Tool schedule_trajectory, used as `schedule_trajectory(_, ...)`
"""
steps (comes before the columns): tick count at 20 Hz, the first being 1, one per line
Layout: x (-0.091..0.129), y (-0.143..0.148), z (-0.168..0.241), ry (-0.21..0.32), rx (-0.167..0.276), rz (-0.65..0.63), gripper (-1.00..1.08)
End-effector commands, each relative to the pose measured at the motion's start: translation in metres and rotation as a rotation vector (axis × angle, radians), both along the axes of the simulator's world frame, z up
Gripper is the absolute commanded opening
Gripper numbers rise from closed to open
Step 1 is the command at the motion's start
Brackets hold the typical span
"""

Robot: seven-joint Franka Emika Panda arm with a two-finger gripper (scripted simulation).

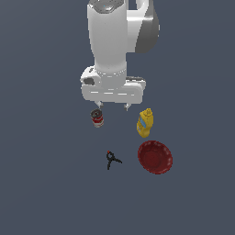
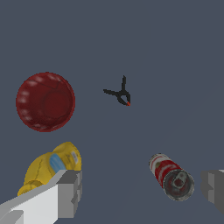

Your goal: Pick up a designated object from a clutter of objects.

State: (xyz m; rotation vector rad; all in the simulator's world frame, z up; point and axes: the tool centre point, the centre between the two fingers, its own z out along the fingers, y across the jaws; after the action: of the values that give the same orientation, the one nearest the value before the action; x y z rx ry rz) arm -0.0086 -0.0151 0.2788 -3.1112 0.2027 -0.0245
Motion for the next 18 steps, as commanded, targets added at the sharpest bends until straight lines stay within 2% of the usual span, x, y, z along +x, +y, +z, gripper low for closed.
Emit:
schedule_trajectory(1,-0.008,-0.013,-0.018,0.003,-0.002,-0.051,1.00)
schedule_trajectory(10,-0.060,-0.068,-0.094,0.013,-0.010,-0.292,1.00)
schedule_trajectory(18,-0.104,-0.095,-0.137,0.020,-0.016,-0.444,1.00)
